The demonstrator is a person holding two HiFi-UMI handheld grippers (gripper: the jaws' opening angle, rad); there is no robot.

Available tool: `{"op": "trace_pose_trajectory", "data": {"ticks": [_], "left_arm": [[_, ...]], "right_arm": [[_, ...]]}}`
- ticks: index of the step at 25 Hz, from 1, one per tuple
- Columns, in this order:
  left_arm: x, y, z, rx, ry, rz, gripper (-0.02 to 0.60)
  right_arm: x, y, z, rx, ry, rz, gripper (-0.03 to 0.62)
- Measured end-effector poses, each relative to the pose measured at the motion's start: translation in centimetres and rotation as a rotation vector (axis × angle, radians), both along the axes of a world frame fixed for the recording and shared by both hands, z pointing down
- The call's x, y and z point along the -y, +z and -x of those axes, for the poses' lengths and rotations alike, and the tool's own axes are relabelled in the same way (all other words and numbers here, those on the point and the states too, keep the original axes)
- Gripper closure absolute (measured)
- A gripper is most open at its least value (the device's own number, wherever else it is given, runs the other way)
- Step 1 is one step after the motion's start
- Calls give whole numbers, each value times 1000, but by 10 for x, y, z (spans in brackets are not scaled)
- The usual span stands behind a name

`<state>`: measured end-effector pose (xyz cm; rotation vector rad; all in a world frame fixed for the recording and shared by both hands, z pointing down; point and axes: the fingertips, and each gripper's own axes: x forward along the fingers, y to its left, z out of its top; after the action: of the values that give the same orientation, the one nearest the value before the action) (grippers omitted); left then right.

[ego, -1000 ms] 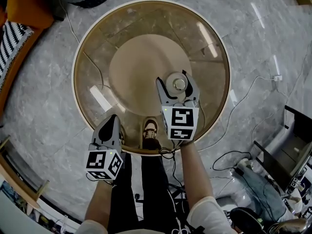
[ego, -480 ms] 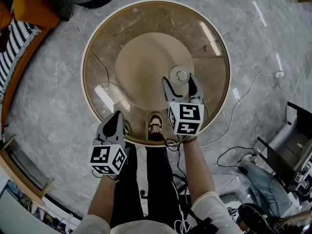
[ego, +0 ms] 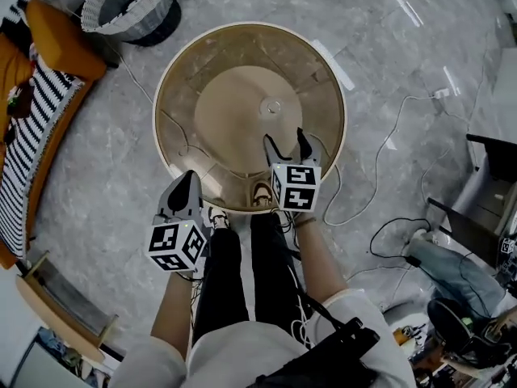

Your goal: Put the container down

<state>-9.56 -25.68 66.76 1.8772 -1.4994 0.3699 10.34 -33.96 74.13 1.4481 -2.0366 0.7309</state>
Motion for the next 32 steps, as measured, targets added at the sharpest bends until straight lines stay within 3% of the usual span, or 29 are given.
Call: {"op": "trace_pose_trajectory", "data": {"ticks": [4,8,15,21,32], "left_arm": [[-8,-56,-2,4,35,-50,574],[-28,-108,-11,-14,69,-71,573],[-46,-191,-15,-51,102,-164,574],[-53,-252,-12,-36,157,-284,573],[-75,-312,-9,-16,193,-421,573]], "right_arm": [[-31,-53,-1,45,45,5,264],[-60,-113,-2,69,87,-7,337],[-78,-213,8,81,96,-112,398],[-101,-280,13,60,122,-210,545],[-165,-336,6,60,140,-238,568]]}}
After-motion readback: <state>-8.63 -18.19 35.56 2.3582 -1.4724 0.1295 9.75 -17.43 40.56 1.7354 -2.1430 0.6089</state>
